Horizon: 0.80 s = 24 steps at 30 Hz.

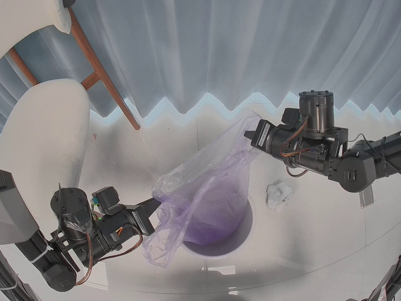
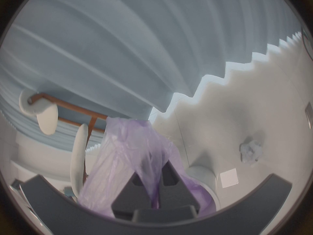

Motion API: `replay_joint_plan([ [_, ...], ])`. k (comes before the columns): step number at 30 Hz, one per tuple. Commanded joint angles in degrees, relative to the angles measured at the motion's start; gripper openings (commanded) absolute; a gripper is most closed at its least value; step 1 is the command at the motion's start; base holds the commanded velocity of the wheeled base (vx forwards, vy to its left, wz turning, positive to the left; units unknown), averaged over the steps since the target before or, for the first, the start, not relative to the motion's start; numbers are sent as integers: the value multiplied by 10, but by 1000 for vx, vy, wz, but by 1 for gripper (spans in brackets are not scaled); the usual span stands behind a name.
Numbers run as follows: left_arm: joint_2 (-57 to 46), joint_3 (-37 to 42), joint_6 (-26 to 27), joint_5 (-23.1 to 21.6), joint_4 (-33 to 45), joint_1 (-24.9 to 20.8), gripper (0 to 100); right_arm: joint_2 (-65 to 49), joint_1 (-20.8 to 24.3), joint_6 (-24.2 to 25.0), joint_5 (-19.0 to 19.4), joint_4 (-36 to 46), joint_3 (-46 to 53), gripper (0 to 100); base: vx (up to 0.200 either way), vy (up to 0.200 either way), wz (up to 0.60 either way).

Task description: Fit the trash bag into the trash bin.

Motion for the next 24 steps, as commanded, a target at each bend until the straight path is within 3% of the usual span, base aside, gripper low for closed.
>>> replay_joint_plan([
  [1, 2, 6, -6, 11, -1, -15, 0, 56, -5, -42, 27, 22, -39, 0, 0, 0, 0],
  [8, 81, -40, -19, 60, -2, -5, 0, 104, -30, -90, 39, 17, -42, 0, 0, 0, 0],
  [14, 113, -85, -43, 64, 3, 6, 0, 139, -46, -113, 42, 17, -77, 0, 0, 0, 0],
  [17, 155, -116, -40, 73, 0, 28, 0, 149, -57, -123, 62, 18, -90, 0, 0, 0, 0],
  [22, 156, -116, -42, 80, 0, 15, 0, 130, -62, -124, 88, 20, -63, 0, 0, 0, 0],
  [23, 155, -114, -43, 80, -1, 10, 0, 125, -65, -123, 89, 19, -57, 100, 0, 0, 0],
  [24, 155, -112, -43, 80, -1, 7, 0, 121, -66, -121, 89, 18, -52, 100, 0, 0, 0],
])
